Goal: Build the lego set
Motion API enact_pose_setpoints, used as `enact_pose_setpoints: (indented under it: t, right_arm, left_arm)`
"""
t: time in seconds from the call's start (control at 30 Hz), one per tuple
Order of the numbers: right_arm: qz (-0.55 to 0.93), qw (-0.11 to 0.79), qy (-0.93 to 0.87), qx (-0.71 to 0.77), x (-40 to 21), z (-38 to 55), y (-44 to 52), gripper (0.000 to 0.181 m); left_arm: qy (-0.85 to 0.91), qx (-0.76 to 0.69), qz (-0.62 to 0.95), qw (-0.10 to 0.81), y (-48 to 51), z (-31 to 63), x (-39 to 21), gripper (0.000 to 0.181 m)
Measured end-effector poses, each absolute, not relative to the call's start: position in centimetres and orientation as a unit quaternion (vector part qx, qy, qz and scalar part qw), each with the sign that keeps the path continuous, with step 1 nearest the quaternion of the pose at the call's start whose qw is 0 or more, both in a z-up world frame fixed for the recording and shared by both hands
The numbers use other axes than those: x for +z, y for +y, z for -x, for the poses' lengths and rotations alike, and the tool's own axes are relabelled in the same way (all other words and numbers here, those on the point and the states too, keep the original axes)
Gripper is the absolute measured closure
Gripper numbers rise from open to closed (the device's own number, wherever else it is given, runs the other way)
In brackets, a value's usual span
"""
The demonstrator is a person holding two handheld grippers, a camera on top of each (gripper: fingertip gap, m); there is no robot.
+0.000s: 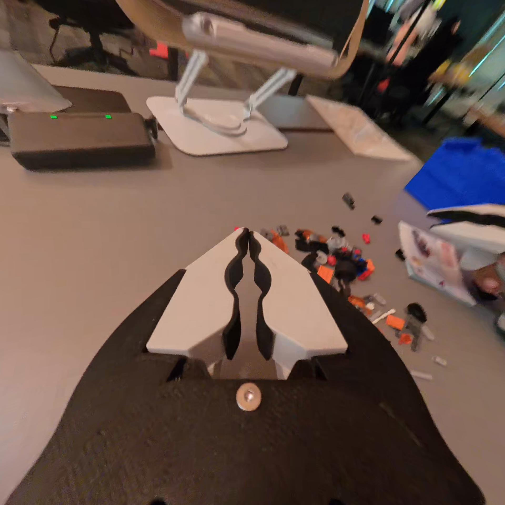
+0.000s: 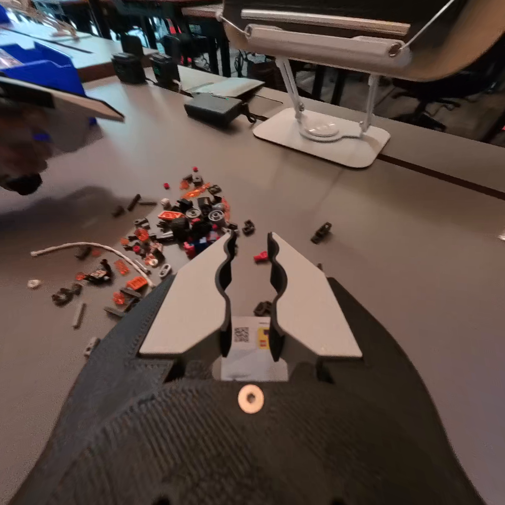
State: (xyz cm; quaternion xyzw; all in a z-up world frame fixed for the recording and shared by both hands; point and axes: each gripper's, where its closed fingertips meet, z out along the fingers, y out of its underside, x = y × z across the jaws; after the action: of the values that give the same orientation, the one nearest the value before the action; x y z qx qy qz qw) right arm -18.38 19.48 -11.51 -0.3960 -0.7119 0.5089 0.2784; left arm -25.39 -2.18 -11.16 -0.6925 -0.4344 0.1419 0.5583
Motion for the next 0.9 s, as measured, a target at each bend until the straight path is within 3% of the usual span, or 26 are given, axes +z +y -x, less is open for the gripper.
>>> enact_pose_setpoints:
  t: [0.13,0.23,0.5,0.9]
  right_arm:
    - [0.415,0.275,-0.686,0.531,-10.6,18.8,21.6,0.148]
    - [0.421,0.293,-0.662,0.547,-9.5,18.5,23.4,0.141]
    - [0.394,0.328,-0.655,0.555,-8.7,17.4,23.9,0.141]
    - [0.406,0.376,-0.730,0.401,-13.1,17.8,23.8,0.140]
  left_arm:
    - [-0.405,0.149,0.663,0.612,-2.8,25.8,-9.2,0.181]
    - [-0.394,0.195,0.672,0.596,-3.0,25.9,-9.3,0.181]
    - [-0.323,0.300,0.714,0.544,-1.8,23.8,-9.9,0.181]
    - [-0.352,0.273,0.707,0.548,-2.4,23.5,-11.0,0.181]
